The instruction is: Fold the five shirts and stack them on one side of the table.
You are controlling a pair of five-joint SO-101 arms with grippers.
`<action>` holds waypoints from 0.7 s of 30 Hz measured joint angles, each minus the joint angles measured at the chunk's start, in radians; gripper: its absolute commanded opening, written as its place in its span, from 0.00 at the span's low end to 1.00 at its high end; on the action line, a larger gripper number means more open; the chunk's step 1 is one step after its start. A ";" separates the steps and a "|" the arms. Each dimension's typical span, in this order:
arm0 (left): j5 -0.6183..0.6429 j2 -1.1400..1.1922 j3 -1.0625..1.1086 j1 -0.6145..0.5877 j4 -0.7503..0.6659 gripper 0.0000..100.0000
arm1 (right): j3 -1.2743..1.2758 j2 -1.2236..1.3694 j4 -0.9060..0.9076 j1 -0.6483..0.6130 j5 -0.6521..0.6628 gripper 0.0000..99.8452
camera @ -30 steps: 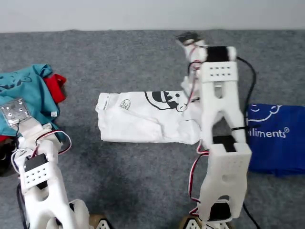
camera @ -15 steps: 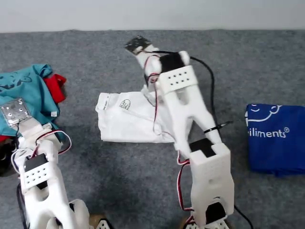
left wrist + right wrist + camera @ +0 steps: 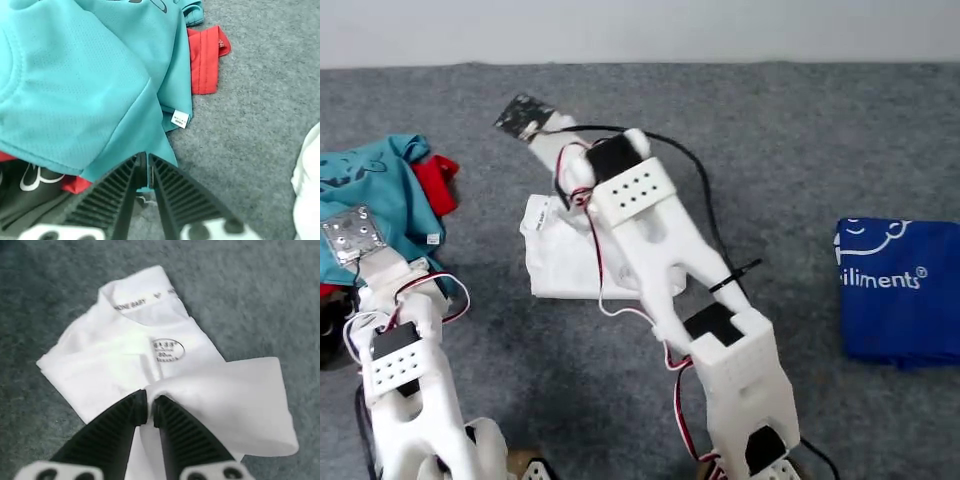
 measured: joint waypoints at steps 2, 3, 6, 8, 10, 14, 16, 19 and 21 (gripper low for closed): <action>0.000 0.000 0.000 0.000 0.000 0.02 | 0.000 0.025 -0.014 -0.021 0.005 0.04; 0.000 0.000 0.000 0.000 0.000 0.02 | 0.000 0.035 -0.021 -0.031 0.006 0.07; 0.000 0.000 0.000 0.000 0.000 0.02 | 0.000 0.046 -0.051 -0.052 0.006 0.20; 0.000 0.000 0.000 0.000 0.000 0.02 | 0.000 0.048 -0.068 -0.071 0.006 0.24; 0.000 0.000 0.000 0.000 0.000 0.02 | 0.000 0.048 -0.078 -0.092 0.006 0.24; 0.000 0.000 0.000 0.000 0.000 0.02 | -0.063 0.048 -0.049 -0.112 0.006 0.14; 0.000 0.000 0.000 0.000 0.000 0.02 | -0.117 0.048 0.000 -0.097 0.018 0.06; 0.000 0.000 0.000 0.000 0.000 0.02 | -0.141 0.048 0.097 -0.052 0.069 0.01; 0.000 0.000 0.000 0.000 0.000 0.02 | -0.141 0.052 0.166 -0.002 0.084 0.01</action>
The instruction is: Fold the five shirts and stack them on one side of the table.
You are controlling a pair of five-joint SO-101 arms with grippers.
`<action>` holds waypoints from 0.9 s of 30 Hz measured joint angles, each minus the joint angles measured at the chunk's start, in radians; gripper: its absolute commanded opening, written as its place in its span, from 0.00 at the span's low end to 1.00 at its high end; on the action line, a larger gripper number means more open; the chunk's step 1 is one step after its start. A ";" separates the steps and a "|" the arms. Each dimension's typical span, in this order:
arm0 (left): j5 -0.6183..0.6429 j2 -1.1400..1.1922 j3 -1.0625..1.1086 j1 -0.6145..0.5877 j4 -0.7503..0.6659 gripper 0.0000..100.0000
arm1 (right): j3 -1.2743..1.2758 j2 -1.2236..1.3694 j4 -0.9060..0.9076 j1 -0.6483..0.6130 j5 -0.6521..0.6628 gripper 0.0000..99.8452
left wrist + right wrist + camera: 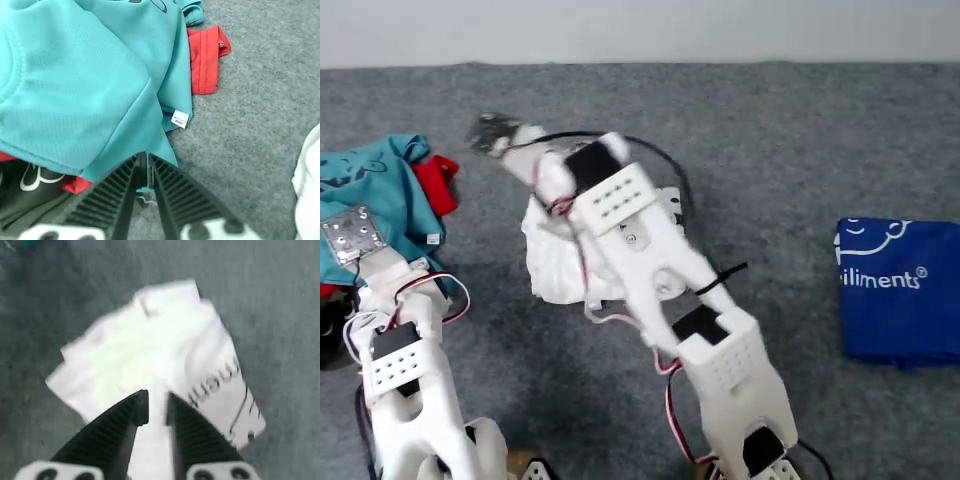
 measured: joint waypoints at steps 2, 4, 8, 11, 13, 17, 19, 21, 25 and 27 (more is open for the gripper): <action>0.000 0.000 0.000 0.000 0.000 0.02 | 0.000 0.021 0.066 0.055 0.006 0.01; 0.000 0.000 0.000 0.000 0.000 0.02 | 0.000 0.043 0.101 0.115 0.008 0.01; 0.000 0.000 0.000 0.000 0.000 0.02 | 0.015 0.072 0.103 0.219 0.006 0.01; 0.000 0.000 0.000 0.000 0.000 0.02 | 0.046 0.130 0.103 0.224 0.008 0.01; 0.000 0.000 0.000 0.000 0.000 0.02 | 0.046 0.160 0.103 0.195 0.009 0.01; 0.000 0.000 0.000 0.000 0.000 0.02 | 0.028 0.215 0.103 0.055 0.009 0.01; 0.000 0.000 0.000 0.000 0.000 0.02 | -0.018 0.232 0.103 -0.031 0.011 0.01; 0.000 0.000 0.000 0.000 0.000 0.02 | -0.075 0.235 0.103 -0.117 0.011 0.01; 0.000 0.000 0.000 0.000 0.000 0.02 | -0.193 0.235 0.103 -0.227 0.011 0.01; 0.000 0.000 0.000 0.000 0.000 0.02 | -0.238 0.235 0.103 -0.235 0.011 0.01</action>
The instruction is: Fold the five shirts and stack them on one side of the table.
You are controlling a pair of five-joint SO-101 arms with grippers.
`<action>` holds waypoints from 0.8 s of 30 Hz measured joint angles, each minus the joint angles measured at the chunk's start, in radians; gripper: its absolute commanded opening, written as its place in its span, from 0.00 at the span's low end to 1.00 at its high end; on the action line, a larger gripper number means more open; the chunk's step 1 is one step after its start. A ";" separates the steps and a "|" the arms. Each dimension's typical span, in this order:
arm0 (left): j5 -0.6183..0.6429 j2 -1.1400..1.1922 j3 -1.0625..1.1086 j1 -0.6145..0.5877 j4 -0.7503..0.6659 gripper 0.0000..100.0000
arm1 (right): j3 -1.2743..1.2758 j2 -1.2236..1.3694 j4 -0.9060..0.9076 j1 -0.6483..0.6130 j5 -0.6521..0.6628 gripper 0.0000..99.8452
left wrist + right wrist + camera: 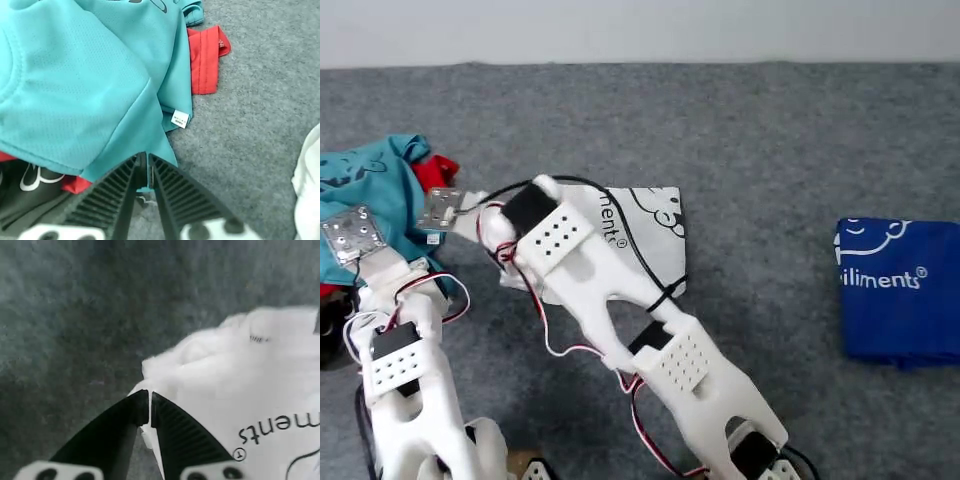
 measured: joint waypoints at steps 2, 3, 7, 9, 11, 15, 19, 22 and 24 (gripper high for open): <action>0.000 0.000 0.000 0.000 0.000 0.02 | -0.031 0.000 0.000 0.008 0.000 0.01; 0.000 0.000 0.000 0.000 0.000 0.02 | -0.040 0.000 0.000 0.017 0.000 0.01; 0.000 0.000 0.000 0.000 0.000 0.02 | -0.044 0.000 0.000 0.104 0.000 0.01; 0.000 0.000 0.000 0.000 0.000 0.02 | -0.044 0.000 0.000 0.158 0.000 0.01; 0.000 0.000 0.000 0.000 0.000 0.02 | -0.044 0.000 0.000 0.186 -0.002 0.01; 0.000 0.000 0.000 0.000 0.000 0.02 | -0.044 0.055 0.002 0.175 -0.008 0.01; 0.000 0.000 0.000 -0.023 0.000 0.02 | 0.026 0.127 0.002 0.117 -0.064 0.01; 0.000 0.000 0.000 -0.026 0.000 0.02 | 0.049 0.158 0.002 0.057 -0.075 0.01; 0.000 0.000 0.000 -0.028 0.000 0.02 | 0.049 0.160 0.002 0.034 -0.075 0.01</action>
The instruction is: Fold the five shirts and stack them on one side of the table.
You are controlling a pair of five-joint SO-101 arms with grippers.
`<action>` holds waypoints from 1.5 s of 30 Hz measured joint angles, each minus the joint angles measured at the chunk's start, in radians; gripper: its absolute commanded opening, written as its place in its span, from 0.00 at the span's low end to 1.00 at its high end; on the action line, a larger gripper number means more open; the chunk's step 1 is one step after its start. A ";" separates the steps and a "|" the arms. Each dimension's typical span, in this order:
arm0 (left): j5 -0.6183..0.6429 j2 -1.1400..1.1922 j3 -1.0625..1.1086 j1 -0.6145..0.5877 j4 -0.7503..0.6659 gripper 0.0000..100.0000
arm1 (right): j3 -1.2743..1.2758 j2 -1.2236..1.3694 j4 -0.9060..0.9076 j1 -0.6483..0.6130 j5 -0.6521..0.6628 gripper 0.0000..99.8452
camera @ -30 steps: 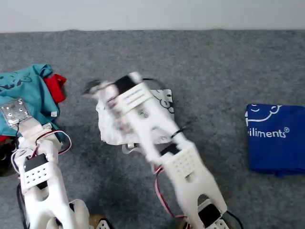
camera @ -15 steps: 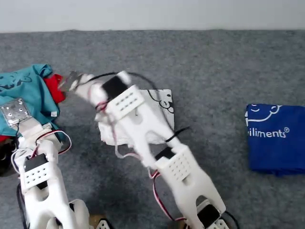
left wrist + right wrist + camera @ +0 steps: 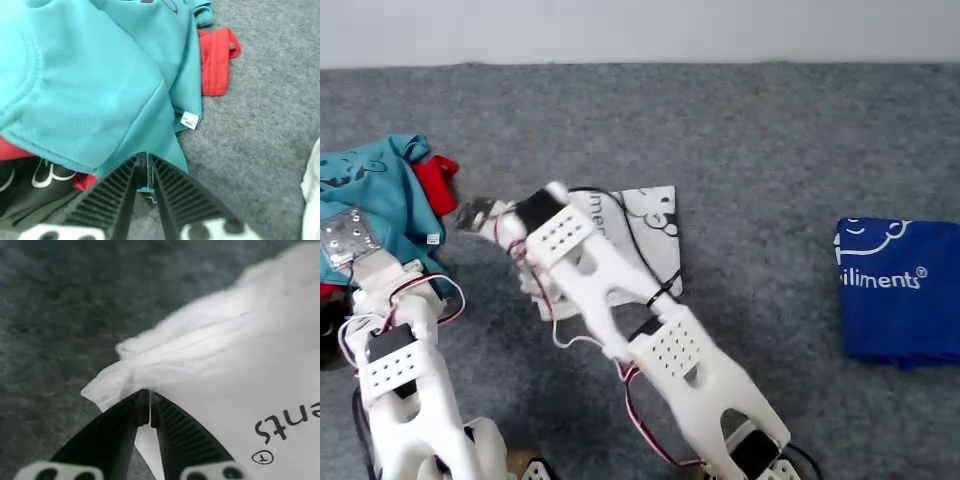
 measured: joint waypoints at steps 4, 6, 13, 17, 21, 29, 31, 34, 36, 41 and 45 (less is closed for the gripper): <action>0.000 0.000 0.000 0.000 0.000 0.02 | -0.066 0.000 0.000 0.006 -0.002 0.02; 0.000 0.000 0.000 0.002 0.000 0.02 | -0.143 0.000 0.000 0.029 -0.006 0.02; 0.000 0.000 0.000 0.000 0.000 0.02 | -0.287 -0.005 -0.006 0.100 -0.006 0.02; 0.000 0.000 0.000 0.000 0.000 0.02 | -0.287 -0.003 -0.086 0.094 -0.006 0.02; 0.000 0.000 0.000 0.000 0.000 0.02 | -0.287 0.046 -0.206 0.097 -0.006 0.02; 0.000 0.000 0.000 0.000 0.000 0.02 | -0.287 0.224 -0.465 0.135 0.138 0.01; 0.000 0.000 0.000 0.000 0.000 0.02 | -0.287 0.242 -0.514 0.150 0.161 0.01; 0.000 0.000 0.000 0.000 0.000 0.02 | -0.287 0.244 -0.577 0.175 0.175 0.01; 0.000 0.000 0.000 0.000 0.000 0.02 | -0.287 0.244 -0.608 0.192 0.178 0.01; 0.000 0.000 0.000 0.000 0.000 0.02 | -0.328 0.244 -0.568 0.203 0.178 0.01; 0.000 0.000 0.000 0.000 0.000 0.02 | -0.414 0.244 -0.448 0.189 0.180 0.01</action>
